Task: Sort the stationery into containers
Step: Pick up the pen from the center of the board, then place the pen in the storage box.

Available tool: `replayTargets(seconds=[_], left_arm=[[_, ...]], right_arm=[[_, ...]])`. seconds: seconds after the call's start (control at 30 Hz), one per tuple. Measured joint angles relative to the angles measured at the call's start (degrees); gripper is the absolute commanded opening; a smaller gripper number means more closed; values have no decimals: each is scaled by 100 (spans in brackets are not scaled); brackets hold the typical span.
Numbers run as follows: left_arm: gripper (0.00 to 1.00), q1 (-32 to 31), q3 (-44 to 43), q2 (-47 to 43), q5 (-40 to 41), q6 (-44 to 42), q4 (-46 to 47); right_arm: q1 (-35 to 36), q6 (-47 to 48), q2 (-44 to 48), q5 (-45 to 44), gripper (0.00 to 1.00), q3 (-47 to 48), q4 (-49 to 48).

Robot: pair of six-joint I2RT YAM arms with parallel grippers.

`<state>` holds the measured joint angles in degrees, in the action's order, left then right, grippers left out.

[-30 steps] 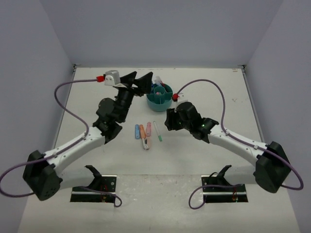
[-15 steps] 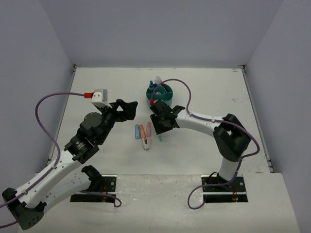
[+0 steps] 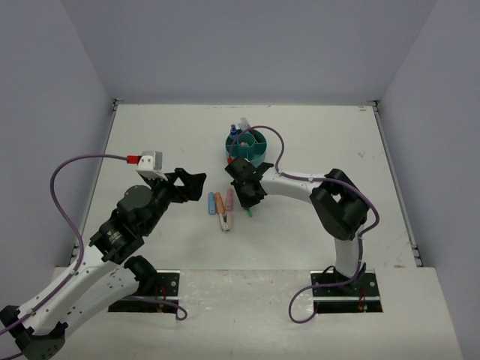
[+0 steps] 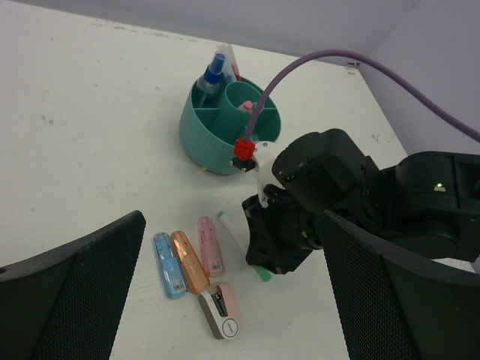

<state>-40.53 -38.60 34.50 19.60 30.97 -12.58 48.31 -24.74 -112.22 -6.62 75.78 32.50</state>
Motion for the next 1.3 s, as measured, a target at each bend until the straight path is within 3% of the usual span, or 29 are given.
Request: replayTargets(seconds=[0.17, 0.3, 0.43, 0.63, 0.83, 0.9, 1.03, 1.23, 1.3], left_arm=[[100, 0, 110, 161, -134, 128, -53], [100, 0, 135, 514, -450, 248, 11], [100, 4, 515, 682, -1419, 293, 828], [95, -1, 967, 847, -2900, 466, 2584], [88, 0, 1028, 1248, -3491, 705, 4029], [86, 0, 1000, 1436, -3583, 760, 4328], [70, 0, 897, 1965, -3853, 951, 4976], [61, -2, 541, 2841, -4210, 1194, 5605], [48, -12, 449, 2996, -4345, 1260, 5739]], right_arm=[[0, 30, 172, 13, 0, -248, -150], [0, 84, 842, 41, 0, -932, -183], [0, 398, 2503, 296, 0, -1999, -744], [1, 685, 4783, 1066, 0, -3366, -2606], [9, 670, 6415, 1448, 0, -4477, -4045], [9, 673, 6648, 1542, 0, -4506, -4314], [9, 700, 6793, 1675, 0, -4503, -4596], [11, 789, 6761, 1834, 0, -4502, -4580], [11, 833, 6762, 1835, 0, -4495, -4538]])
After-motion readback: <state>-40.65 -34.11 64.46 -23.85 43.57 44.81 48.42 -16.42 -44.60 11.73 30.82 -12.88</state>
